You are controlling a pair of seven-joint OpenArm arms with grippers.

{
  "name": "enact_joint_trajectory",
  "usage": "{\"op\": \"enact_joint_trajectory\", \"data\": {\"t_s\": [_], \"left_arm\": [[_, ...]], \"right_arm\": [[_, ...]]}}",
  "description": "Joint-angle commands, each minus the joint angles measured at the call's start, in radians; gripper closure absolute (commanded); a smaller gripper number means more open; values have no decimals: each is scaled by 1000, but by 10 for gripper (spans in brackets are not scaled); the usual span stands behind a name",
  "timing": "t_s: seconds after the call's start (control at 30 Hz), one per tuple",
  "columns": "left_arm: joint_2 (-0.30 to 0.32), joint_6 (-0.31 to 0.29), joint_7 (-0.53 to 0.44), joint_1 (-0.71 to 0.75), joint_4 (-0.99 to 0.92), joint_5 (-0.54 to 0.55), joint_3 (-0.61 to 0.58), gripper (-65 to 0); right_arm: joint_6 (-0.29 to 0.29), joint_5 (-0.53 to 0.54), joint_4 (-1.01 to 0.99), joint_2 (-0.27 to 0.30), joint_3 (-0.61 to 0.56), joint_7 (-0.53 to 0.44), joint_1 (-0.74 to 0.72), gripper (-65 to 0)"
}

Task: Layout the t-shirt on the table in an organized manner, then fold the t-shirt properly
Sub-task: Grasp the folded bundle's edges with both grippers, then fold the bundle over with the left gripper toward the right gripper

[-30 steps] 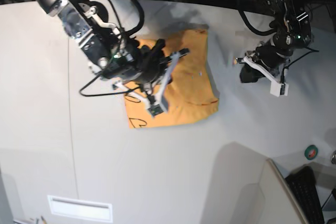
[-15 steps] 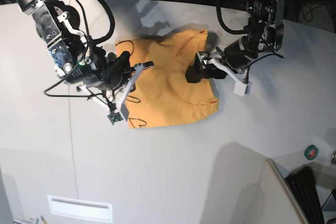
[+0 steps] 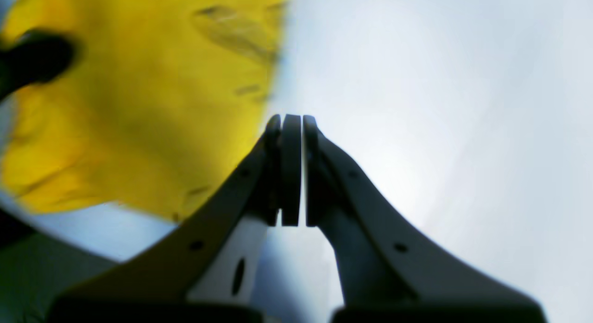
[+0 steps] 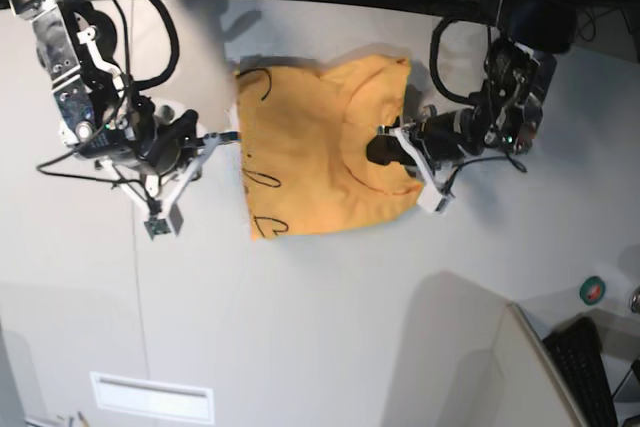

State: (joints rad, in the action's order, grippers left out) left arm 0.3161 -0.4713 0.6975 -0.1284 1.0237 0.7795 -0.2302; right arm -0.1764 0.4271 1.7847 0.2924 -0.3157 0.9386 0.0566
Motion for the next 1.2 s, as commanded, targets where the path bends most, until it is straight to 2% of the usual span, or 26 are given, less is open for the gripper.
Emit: {"op": "enact_joint_trajectory", "data": {"t_s": [0.0,0.13,0.2,0.3,0.37,0.43,0.63,0.73,0.83,1.0,1.17], "left_arm": [[33,-2,6,-40,5,-7,-54,0],[136,-5,6,-178,4,-9,-364,0],[162,-5,6,-268,8,-9,-541,0],[163,-31,3,-391,50,-30,-788,0],[154,-39,3,-446,106,-102,-908,0],[110,-39,3,-474,171,-216,-987,0],[-39,-42,3,-448,205,-572,-998,0],[-102,-103,3,-445,197,-688,-998,0],[-153,-165,3,-446,159,-739,-996,0],[-200,-172,1,-451,100,-756,-996,0],[-206,-169,-26,-454,83,-756,-996,0]], "right_arm": [[1,8,17,4,20,-16,-16,0],[1,6,11,8,103,-16,2,0],[1,6,10,8,143,-16,10,0],[1,6,10,8,186,-16,22,0],[1,5,8,6,214,-16,38,0],[1,5,8,3,246,-16,53,0],[1,5,8,3,309,-16,94,0],[1,3,8,3,330,-16,110,0],[1,3,8,4,344,-16,118,0],[1,3,8,6,344,-16,127,0],[1,3,8,6,344,-16,125,0]]}}
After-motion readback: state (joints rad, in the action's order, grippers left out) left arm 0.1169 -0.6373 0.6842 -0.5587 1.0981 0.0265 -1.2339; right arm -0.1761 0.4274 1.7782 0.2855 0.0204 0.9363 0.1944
